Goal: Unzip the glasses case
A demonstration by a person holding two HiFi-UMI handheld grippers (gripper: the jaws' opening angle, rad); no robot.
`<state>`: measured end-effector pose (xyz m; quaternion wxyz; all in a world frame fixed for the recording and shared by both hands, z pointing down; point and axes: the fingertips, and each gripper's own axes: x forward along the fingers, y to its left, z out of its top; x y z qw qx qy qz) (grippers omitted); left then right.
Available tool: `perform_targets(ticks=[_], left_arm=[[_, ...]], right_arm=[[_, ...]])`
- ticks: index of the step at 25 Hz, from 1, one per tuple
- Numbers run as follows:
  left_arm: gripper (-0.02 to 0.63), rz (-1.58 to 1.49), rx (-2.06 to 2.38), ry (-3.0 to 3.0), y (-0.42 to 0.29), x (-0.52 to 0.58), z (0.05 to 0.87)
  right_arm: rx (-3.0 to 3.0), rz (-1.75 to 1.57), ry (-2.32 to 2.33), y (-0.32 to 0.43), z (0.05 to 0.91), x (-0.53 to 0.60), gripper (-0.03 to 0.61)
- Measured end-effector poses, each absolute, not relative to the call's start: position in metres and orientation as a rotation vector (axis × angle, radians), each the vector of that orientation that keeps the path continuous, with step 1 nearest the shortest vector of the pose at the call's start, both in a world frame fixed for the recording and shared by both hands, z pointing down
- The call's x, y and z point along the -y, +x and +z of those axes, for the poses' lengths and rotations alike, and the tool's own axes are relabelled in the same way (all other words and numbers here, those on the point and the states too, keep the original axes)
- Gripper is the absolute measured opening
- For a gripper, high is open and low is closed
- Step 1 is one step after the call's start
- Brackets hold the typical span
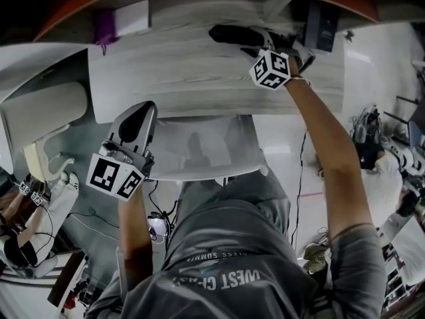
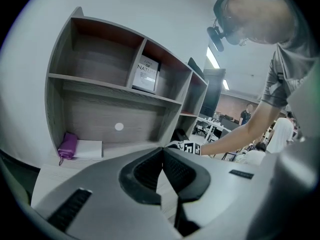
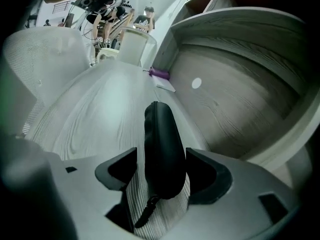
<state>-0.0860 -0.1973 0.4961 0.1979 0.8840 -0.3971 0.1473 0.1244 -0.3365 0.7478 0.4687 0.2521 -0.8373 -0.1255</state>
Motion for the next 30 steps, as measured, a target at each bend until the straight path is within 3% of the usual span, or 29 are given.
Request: perform_targets(ticks=[3, 17, 30], left_arm=[[0.0, 0.418, 1.107, 2.465, -0.085, 0.196, 0.5], [0.0, 0.387, 1.095, 2.475, -0.09, 0.197, 0.49], [0.0, 0.319, 0.991, 2.525, -0.094, 0.181, 0.462]], right_arm=[[2.055, -0.301, 0.685, 0.127, 0.748, 0.348, 0.258], [2.182, -0.064, 0.748, 0.108, 0.709, 0.306, 0.25], [2.405, -0.105, 0.726, 0.064, 0.568, 0.215, 0.249]])
